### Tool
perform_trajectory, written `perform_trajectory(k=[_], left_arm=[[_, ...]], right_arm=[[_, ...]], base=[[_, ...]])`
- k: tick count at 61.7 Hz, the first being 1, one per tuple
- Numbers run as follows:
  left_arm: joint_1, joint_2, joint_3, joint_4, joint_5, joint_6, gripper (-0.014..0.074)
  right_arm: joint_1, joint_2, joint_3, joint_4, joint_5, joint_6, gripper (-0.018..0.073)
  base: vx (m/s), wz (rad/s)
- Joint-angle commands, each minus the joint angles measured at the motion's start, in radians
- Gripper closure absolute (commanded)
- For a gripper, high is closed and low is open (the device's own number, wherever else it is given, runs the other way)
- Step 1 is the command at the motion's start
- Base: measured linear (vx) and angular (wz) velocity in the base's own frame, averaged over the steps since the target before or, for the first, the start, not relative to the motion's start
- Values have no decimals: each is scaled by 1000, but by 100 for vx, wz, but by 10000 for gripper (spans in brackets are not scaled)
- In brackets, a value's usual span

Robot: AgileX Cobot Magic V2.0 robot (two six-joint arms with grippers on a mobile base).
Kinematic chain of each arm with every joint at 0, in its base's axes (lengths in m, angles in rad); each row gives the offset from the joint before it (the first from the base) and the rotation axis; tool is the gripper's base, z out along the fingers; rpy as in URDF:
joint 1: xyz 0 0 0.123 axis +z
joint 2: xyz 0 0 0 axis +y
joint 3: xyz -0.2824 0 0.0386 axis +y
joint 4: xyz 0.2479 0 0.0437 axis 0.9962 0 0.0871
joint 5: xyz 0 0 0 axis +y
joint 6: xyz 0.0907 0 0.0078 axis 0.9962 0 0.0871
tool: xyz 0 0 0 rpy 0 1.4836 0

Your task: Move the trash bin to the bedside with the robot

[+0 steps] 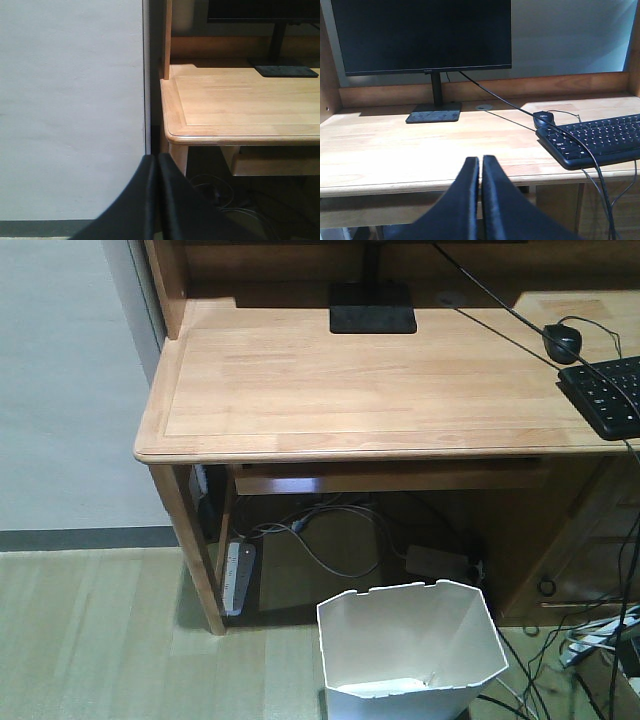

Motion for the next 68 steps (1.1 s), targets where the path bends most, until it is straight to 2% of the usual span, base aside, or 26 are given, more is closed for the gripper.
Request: perform_trajectory(k=[1, 68], left_arm=[[-2, -9, 29, -4, -70, -8, 602], [-2, -9, 29, -4, -70, -8, 602]], right_arm=[[-6, -12, 19, -11, -74, 0, 570], [-6, -12, 19, -11, -88, 0, 570]], base=[[0, 0], [0, 0]])
